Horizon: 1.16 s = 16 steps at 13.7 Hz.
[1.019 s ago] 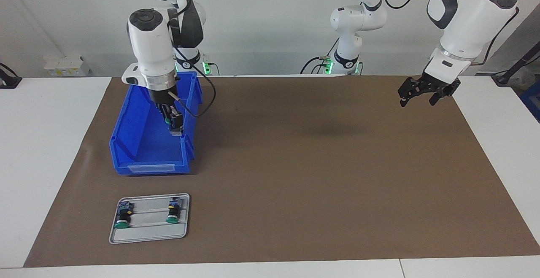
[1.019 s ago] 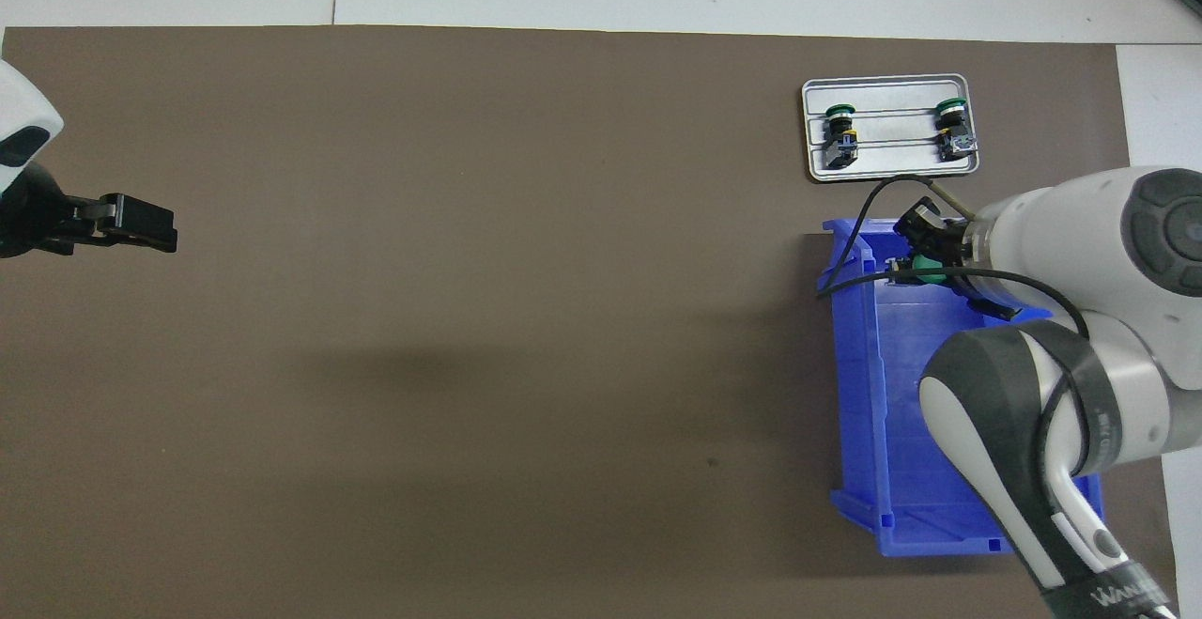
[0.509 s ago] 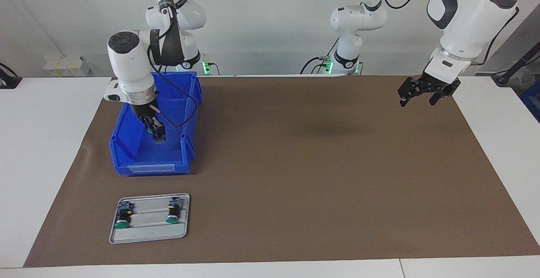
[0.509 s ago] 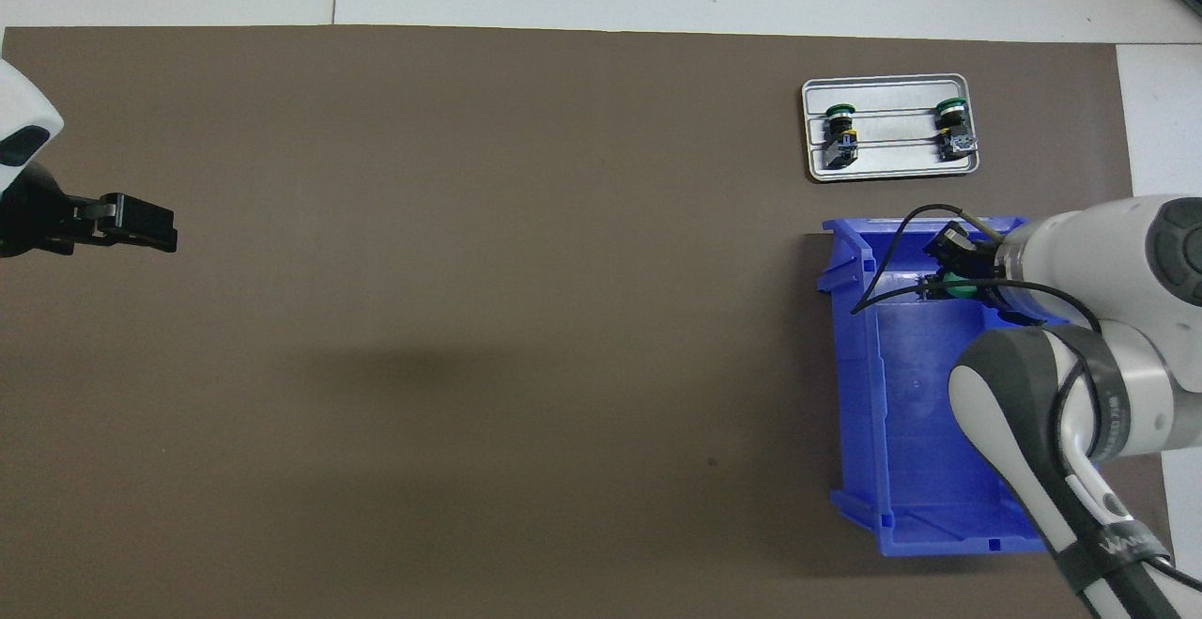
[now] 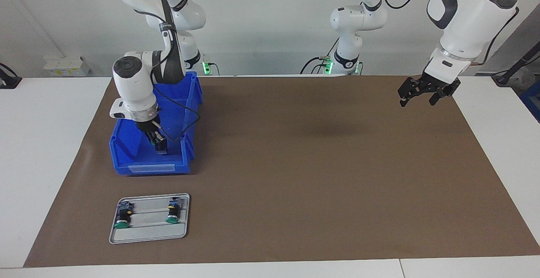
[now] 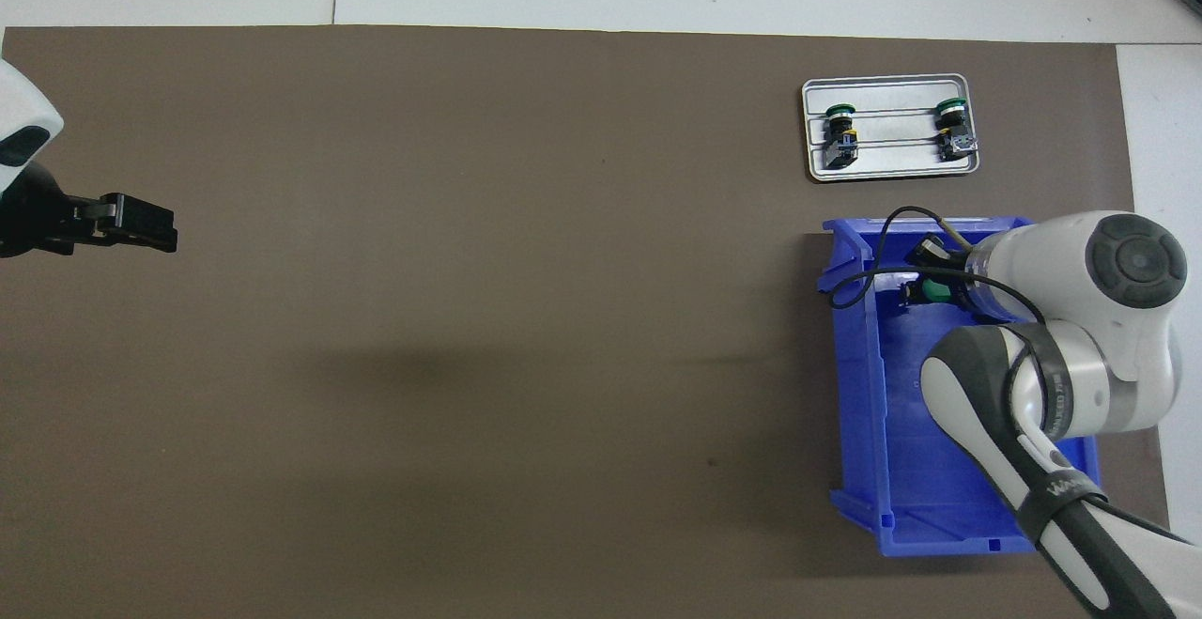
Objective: Place and press button with both arms
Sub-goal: 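Lower the green item into the blue bin with the right gripper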
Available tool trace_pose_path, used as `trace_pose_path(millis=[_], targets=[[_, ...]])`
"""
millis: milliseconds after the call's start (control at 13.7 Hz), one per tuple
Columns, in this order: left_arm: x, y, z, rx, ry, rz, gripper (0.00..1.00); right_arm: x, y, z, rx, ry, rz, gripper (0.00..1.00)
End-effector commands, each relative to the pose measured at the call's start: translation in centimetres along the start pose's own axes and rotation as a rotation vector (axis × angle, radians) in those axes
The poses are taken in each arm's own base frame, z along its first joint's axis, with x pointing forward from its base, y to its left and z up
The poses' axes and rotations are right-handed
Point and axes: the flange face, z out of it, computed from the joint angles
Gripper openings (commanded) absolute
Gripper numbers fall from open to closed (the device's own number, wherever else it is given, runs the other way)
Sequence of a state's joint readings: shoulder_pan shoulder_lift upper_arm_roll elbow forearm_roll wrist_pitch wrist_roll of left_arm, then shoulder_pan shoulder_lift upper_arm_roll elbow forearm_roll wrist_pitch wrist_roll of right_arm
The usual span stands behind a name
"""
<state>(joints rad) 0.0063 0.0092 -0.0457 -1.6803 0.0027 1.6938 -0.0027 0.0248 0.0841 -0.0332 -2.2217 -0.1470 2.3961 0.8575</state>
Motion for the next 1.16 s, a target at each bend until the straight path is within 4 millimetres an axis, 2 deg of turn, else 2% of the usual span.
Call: trace_pose_path(millis=[0, 73, 146, 218, 291, 364, 437, 582, 946, 1092], targets=[[-0.9, -0.3, -0.2, 0.017, 0.005, -0.006, 1.00, 0.2, 0.8, 1.1, 0.012, 0.012, -0.012, 0.00], [-0.9, -0.3, -0.2, 0.017, 0.005, -0.006, 1.00, 0.1, 0.7, 1.4, 0.010, 0.009, -0.019, 0.00], [-0.9, -0.3, -0.2, 0.017, 0.005, -0.004, 1.00, 0.1, 0.7, 1.4, 0.010, 0.009, -0.019, 0.15], [-0.9, -0.3, -0.2, 0.017, 0.005, -0.006, 1.00, 0.1, 0.6, 1.3, 0.010, 0.010, -0.015, 0.56], [-0.9, -0.3, -0.2, 0.017, 0.005, -0.006, 1.00, 0.2, 0.5, 1.1, 0.014, 0.013, -0.010, 0.88], [-0.9, -0.3, -0.2, 0.017, 0.005, -0.004, 1.00, 0.3, 0.4, 0.9, 0.012, 0.013, -0.014, 0.95], [-0.9, -0.3, -0.2, 0.017, 0.005, -0.004, 1.00, 0.5, 0.4, 0.8, 0.010, 0.012, -0.017, 0.96], [-0.9, -0.3, -0.2, 0.017, 0.005, -0.004, 1.00, 0.8, 0.3, -0.7, 0.010, 0.017, -0.022, 0.97], [-0.9, -0.3, -0.2, 0.017, 0.005, -0.006, 1.00, 0.1, 1.5, -7.9, -0.002, 0.004, -0.295, 0.99], [-0.9, -0.3, -0.2, 0.017, 0.005, -0.006, 1.00, 0.6, 1.0, -10.9, 0.045, -0.048, -0.339, 0.99]])
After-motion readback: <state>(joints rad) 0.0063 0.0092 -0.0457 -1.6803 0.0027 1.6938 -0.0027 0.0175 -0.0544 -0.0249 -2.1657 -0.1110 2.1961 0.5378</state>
